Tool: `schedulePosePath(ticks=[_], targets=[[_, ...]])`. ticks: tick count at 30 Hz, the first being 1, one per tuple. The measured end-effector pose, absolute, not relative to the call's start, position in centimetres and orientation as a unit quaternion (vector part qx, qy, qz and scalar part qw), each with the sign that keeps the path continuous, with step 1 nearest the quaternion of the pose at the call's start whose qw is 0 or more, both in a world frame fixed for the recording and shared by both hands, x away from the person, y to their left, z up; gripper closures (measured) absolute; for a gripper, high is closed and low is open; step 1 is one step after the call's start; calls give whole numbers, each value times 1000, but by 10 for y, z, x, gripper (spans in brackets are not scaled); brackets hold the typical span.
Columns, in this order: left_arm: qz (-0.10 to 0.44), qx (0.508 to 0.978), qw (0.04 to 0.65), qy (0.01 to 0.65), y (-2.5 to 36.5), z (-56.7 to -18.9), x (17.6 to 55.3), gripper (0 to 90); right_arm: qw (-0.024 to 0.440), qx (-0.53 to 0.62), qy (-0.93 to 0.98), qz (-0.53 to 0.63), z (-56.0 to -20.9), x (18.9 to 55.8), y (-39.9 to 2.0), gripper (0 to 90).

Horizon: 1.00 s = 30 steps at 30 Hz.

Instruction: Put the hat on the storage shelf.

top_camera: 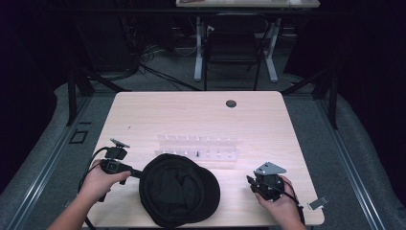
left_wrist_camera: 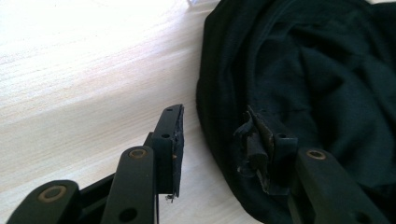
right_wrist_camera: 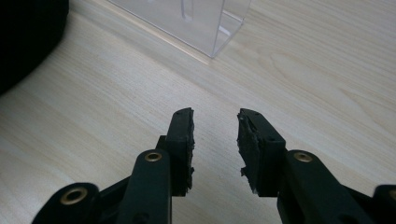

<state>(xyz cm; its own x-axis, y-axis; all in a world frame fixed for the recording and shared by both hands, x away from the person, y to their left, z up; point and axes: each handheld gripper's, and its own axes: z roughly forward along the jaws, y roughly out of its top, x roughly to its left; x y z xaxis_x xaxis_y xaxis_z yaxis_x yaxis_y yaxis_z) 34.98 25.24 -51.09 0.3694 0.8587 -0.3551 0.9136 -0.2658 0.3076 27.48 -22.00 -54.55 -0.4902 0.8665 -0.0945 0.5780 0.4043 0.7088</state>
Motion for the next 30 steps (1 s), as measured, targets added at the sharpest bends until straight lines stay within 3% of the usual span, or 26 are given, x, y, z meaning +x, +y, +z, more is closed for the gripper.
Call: schedulePosePath(ticks=[30], targets=[[-94, 801, 188, 561, 237, -530, 363, 690, 217, 451, 807, 313, -547, 276, -221, 652]])
